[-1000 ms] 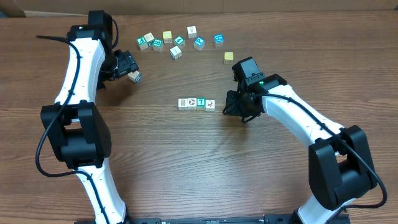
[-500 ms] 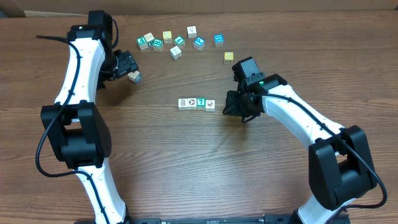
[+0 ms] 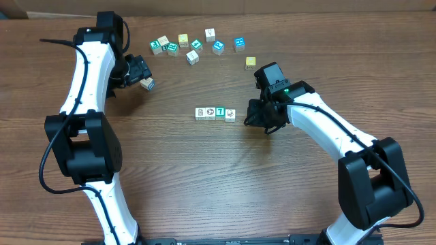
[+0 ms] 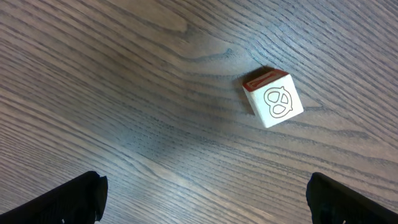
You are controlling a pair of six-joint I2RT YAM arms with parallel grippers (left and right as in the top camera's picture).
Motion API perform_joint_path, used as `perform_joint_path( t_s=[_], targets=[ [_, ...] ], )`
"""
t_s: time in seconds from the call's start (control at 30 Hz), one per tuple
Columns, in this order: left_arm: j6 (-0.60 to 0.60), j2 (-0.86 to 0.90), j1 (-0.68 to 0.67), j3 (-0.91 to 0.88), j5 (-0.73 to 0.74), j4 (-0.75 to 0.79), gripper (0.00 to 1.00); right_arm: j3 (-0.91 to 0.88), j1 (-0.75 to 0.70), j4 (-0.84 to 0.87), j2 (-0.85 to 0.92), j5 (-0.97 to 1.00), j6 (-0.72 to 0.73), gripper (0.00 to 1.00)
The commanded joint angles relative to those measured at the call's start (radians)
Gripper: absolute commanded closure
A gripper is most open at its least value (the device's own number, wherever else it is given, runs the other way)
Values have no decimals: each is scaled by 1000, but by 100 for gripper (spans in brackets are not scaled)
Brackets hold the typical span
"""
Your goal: Form a horizontal line
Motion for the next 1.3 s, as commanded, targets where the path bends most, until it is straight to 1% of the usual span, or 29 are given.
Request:
perform_joint_path(
  t_s=[0.0, 0.33, 0.9, 1.27],
  targets=[
    [9, 10, -9, 15, -5, 1, 0, -8, -3, 6, 5, 16, 1, 95],
    [9, 10, -9, 15, -5, 1, 0, -8, -3, 31, 4, 16, 1, 96],
    [9, 10, -9, 15, -5, 1, 0, -7, -4, 17, 4, 16, -7, 96],
    [9, 10, -9, 15, -5, 1, 0, 51, -4, -17, 4, 17, -30, 96]
  ],
)
